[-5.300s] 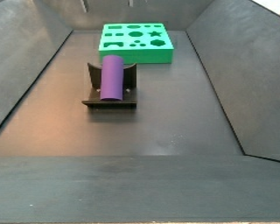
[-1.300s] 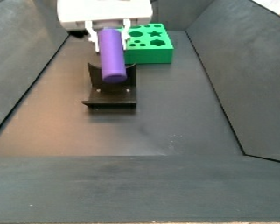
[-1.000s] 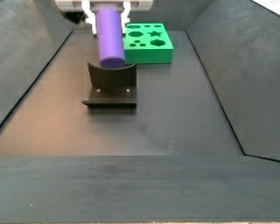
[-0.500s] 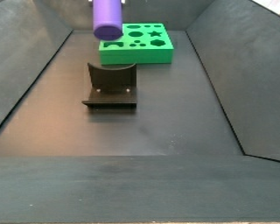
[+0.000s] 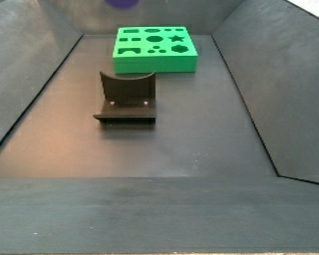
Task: Pick up the round object. Move up. Place the round object on the fixture. Regrasp the round object. Move to above the board. Insert the round object.
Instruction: Move to above the board.
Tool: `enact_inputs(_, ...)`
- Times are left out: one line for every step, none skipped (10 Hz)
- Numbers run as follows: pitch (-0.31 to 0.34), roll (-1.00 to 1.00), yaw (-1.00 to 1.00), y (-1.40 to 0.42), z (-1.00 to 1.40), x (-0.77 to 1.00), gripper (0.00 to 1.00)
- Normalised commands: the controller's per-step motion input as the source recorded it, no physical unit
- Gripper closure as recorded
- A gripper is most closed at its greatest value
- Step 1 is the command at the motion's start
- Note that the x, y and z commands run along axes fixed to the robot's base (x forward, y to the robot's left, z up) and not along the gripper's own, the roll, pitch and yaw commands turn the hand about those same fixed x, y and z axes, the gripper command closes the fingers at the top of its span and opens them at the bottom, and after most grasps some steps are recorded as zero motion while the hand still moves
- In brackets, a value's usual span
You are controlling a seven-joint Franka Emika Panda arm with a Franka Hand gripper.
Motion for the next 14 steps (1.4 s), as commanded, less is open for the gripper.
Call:
enact_inputs(0.125, -0.06, 0.03, 0.00, 1.00, -0.07, 1.00)
enact_inputs(0.127, -0.06, 0.05, -0.01, 0.94, -0.05, 1.00)
enact_inputs(0.128, -0.06, 0.07, -0.01, 0.77, -0.03, 1.00)
enact_inputs(0.130, -0.06, 0.09, -0.01, 0.54, 0.00, 1.00)
enact_inputs(0.129, -0.06, 0.10, -0.02, 0.38, 0.01, 1.00)
enact_inputs(0.123, -0.05, 0.11, -0.02, 0.21, 0.01, 1.00)
enact_inputs(-0.011, -1.00, -0.17, -1.00, -0.10, -0.44, 1.00)
enact_inputs(-0.016, -1.00, -0.17, -1.00, -0.10, -0.44, 1.00)
enact_inputs(-0.028, -1.00, -0.17, -1.00, -0.09, -0.47, 1.00)
enact_inputs(-0.030, -1.00, -0.18, -1.00, -0.10, -0.49, 1.00)
enact_inputs(-0.029, -1.00, -0.18, -1.00, -0.09, -0.50, 1.00)
enact_inputs(-0.023, -1.00, -0.19, -1.00, -0.09, -0.52, 1.00)
enact_inputs(-0.016, -1.00, -0.19, -1.00, -0.10, -0.53, 1.00)
enact_inputs(-0.009, -1.00, -0.19, -1.00, -0.09, -0.56, 1.00)
